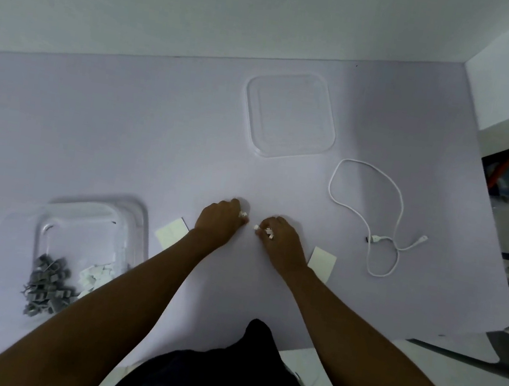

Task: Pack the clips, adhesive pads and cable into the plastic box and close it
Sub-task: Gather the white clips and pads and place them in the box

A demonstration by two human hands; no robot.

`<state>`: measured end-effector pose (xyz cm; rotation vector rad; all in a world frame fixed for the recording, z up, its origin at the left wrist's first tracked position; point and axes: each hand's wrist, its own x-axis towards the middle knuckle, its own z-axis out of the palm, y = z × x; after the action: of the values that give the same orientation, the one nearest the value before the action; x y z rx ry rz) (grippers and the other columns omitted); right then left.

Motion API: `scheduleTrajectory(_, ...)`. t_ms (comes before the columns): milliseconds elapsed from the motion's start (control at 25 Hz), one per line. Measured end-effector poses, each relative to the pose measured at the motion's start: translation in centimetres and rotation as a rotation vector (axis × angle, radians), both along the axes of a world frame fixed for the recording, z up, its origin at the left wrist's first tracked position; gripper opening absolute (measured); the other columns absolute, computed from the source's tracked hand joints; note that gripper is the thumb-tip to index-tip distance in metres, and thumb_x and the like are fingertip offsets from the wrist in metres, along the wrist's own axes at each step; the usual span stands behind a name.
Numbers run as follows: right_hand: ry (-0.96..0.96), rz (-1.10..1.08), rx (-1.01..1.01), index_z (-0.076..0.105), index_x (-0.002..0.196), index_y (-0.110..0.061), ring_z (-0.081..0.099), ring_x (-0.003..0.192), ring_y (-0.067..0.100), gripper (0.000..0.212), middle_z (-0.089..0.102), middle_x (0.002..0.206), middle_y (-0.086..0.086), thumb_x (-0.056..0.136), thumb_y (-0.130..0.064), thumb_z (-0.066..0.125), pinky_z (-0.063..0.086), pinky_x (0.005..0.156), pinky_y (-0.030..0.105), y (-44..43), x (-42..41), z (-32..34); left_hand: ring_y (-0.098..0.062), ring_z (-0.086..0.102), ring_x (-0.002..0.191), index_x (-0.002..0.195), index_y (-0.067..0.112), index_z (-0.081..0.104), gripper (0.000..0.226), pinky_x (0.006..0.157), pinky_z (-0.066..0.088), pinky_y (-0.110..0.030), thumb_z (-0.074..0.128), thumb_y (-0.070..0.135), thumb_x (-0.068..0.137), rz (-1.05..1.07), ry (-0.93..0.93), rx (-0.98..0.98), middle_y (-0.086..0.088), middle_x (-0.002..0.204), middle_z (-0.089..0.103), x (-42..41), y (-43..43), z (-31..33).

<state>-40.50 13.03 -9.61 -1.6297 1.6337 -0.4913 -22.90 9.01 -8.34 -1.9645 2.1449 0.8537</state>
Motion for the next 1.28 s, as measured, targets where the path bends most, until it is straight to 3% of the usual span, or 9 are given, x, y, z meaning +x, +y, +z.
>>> scheduleTrajectory(200,-0.137,-0.216,0.100,0.066,0.083,-0.012,0.057,0.073,0.011,0.009,0.064,0.082,0.001,0.091,-0.016,0.067,0.044,0.071,0.025,1.2,0.2,0.1,-0.037,0.062,0.095,0.100,0.006,0.061,0.034,0.077,0.047,-0.039,0.045,0.037,0.100,0.052,0.122,0.058,-0.018,0.103,0.067,0.5,0.0,0.6)
scheduleTrajectory(320,-0.242,-0.395,0.147,0.067,0.085,-0.013,0.060,0.077,0.011,0.006,0.067,0.083,-0.001,0.090,-0.011,0.067,0.044,0.076,0.025,2.2,0.1,0.4,-0.026,0.058,0.070,0.069,0.012,0.054,0.037,0.063,0.036,-0.031,0.052,0.036,0.098,0.284,0.415,0.120,-0.009,0.071,0.059,1.6,0.3,2.1)
scheduleTrajectory(480,-0.205,-0.352,0.108,0.066,0.094,-0.011,0.063,0.083,0.015,0.012,0.068,0.089,0.000,0.090,-0.022,0.070,0.049,0.076,0.028,3.1,1.0,0.8,-0.012,0.041,0.044,0.068,0.007,0.059,0.041,0.048,0.036,-0.026,0.057,0.036,0.096,0.623,0.806,0.284,-0.003,0.053,0.050,3.7,1.9,5.3)
scheduleTrajectory(600,-0.082,-0.233,0.190,0.064,0.103,-0.011,0.063,0.081,0.013,0.029,0.066,0.094,-0.001,0.087,-0.033,0.073,0.049,0.073,0.027,2.9,2.4,1.3,-0.013,0.035,0.043,0.067,0.006,0.058,0.042,0.045,0.033,-0.024,0.057,0.036,0.096,0.672,0.856,0.307,-0.005,0.051,0.043,5.4,3.7,6.8)
scheduleTrajectory(800,0.022,-0.193,0.170,0.065,0.094,-0.009,0.065,0.081,0.016,0.014,0.070,0.092,0.005,0.091,-0.022,0.067,0.042,0.067,0.022,3.3,4.4,1.0,-0.015,0.033,0.044,0.065,0.008,0.055,0.042,0.046,0.032,-0.025,0.057,0.036,0.096,0.713,0.853,0.306,-0.005,0.050,0.041,7.9,6.2,8.7)
scheduleTrajectory(920,-0.207,-0.393,0.276,0.067,0.086,-0.011,0.059,0.067,0.015,0.010,0.064,0.077,0.001,0.087,-0.020,0.070,0.042,0.060,0.023,3.5,6.6,2.2,-0.014,0.032,0.042,0.062,0.012,0.052,0.042,0.045,0.030,-0.023,0.057,0.034,0.096,0.745,0.869,0.245,-0.001,0.048,0.041,10.9,7.6,10.9)
scheduleTrajectory(1080,-0.935,-0.623,0.651,0.053,0.070,-0.016,0.031,0.046,0.012,0.020,0.038,0.057,-0.002,0.087,-0.021,0.063,0.022,0.045,0.026,4.8,11.2,6.8,-0.010,0.038,0.041,0.065,0.011,0.054,0.039,0.045,0.034,-0.022,0.056,0.034,0.097,0.725,0.754,0.087,0.005,0.046,0.047,17.5,10.1,12.6)
scheduleTrajectory(1160,-1.189,-0.561,0.755,0.050,0.068,-0.017,0.027,0.046,0.011,0.017,0.036,0.056,-0.004,0.084,-0.021,0.053,0.014,0.047,0.028,5.6,14.0,9.0,-0.014,0.047,0.046,0.067,0.009,0.054,0.039,0.050,0.038,-0.029,0.057,0.035,0.096,0.671,0.580,-0.017,0.001,0.051,0.054,21.8,11.2,12.4)
scheduleTrajectory(1280,-1.257,-0.486,0.797,0.053,0.072,-0.014,0.031,0.046,0.013,0.018,0.043,0.061,0.000,0.083,-0.024,0.043,0.014,0.046,0.027,6.2,18.4,11.1,-0.026,0.056,0.065,0.076,0.004,0.053,0.035,0.058,0.037,-0.033,0.050,0.031,0.099,0.411,0.161,-0.069,-0.007,0.063,0.053,27.3,11.8,10.6)
